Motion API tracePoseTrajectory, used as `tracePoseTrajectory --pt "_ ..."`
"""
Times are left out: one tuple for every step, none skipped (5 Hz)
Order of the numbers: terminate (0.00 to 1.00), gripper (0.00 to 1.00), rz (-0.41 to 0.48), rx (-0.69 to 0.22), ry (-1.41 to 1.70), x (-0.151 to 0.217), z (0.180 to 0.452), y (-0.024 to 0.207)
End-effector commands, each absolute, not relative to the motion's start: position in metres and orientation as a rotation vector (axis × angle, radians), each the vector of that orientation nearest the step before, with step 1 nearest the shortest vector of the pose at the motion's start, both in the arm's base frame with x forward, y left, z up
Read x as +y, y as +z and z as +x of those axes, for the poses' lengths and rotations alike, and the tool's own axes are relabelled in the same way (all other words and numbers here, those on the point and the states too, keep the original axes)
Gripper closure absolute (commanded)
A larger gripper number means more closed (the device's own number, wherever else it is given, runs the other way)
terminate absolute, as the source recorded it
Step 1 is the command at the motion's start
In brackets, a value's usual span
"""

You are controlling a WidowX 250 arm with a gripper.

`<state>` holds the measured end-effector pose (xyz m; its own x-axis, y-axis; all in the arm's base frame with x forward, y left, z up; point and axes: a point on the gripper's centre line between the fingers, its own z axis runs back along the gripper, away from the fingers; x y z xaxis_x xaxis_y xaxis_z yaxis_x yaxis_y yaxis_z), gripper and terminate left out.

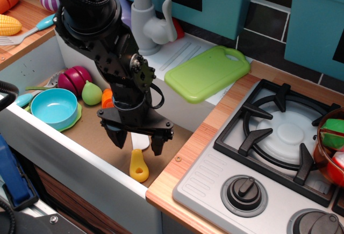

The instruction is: Put knife on cutting board

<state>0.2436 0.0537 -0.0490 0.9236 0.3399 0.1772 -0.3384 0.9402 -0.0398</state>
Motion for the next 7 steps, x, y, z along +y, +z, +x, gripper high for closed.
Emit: tracePoseTrajectory --pt "0.0 0.0 -0.05 -0.191 0.367 0.056 0.246 -0.053" --pt "0.0 0.0 -0.066 -0.18 0.366 0.057 0.241 -0.063" --pt "0.0 0.0 -0.074 -0.178 0.353 0.058 0.237 -0.074" --pt "0.0 1.0 -0.053 -0.175 0.346 0.056 0.235 -0.081" --pt "0.0 1.0 -0.044 -0.18 0.31 0.055 0.234 -0.073" --pt "0.0 1.0 -0.003 -0.195 0.21 0.053 0.235 -0.05" --pt "0.0 1.0 0.034 -0.223 0.088 0.054 0.239 -0.018"
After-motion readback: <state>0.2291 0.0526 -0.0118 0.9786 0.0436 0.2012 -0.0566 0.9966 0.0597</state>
